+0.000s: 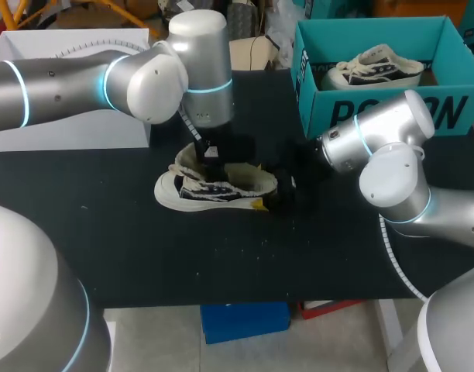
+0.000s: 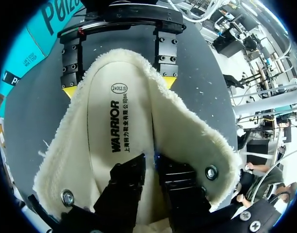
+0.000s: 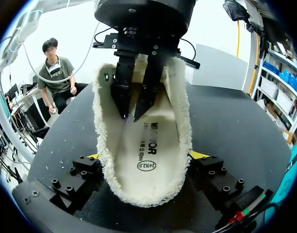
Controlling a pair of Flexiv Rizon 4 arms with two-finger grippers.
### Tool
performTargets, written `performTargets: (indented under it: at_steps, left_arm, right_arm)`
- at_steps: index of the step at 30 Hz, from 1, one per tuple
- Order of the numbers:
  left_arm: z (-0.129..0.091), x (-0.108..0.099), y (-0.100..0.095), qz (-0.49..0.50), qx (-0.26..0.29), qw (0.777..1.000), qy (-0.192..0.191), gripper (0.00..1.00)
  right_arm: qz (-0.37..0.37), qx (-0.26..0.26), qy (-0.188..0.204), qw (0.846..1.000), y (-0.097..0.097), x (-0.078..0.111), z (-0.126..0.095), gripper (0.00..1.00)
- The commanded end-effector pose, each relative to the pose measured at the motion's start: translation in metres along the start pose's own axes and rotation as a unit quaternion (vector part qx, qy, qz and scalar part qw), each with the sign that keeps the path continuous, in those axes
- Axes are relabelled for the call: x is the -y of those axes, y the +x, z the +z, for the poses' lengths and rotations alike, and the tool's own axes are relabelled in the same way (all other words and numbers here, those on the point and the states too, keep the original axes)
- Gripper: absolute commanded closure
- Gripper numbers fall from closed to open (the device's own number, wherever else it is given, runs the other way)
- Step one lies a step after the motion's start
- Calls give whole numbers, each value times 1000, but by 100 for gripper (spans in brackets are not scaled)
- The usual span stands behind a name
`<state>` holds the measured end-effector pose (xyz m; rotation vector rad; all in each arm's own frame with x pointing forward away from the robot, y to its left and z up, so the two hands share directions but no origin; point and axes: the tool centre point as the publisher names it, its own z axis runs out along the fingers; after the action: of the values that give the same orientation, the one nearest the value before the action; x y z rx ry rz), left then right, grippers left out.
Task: Take the shoe out of the shoebox, open the shoe tongue, remove and reinsert the insole, then place the shoe into the shoebox
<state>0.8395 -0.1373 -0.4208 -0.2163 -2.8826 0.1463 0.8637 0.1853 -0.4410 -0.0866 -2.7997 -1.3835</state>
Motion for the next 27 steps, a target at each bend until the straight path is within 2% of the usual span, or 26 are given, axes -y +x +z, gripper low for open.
performTargets:
  at_steps: [1, 3, 11, 15, 18, 20, 27]
  left_arm:
    - [3, -4, 4, 6, 13, 1000, -4, 66]
    - [2, -4, 4, 8, 18, 1000, -8, 62]
    - [4, -5, 1, 23, 53, 997, -48, 62]
    - [3, -6, -2, 27, 87, 993, -69, 55]
    - [3, -6, -3, 33, 116, 989, -82, 64]
    - [3, -6, -3, 32, 133, 986, -92, 62]
    - [7, -11, -8, 33, 181, 978, -102, 64]
  right_arm:
    - [1, 1, 0, 1000, -1, 2, 2, 100]
    - [1, 1, 0, 1000, -1, 2, 2, 100]
    - [1, 1, 0, 1000, -1, 2, 2, 100]
    - [1, 1, 0, 1000, -1, 2, 2, 100]
    - [1, 1, 0, 1000, -1, 2, 2, 100]
    - [1, 1, 0, 1000, -1, 2, 2, 100]
    - [1, 1, 0, 1000, -1, 2, 2, 100]
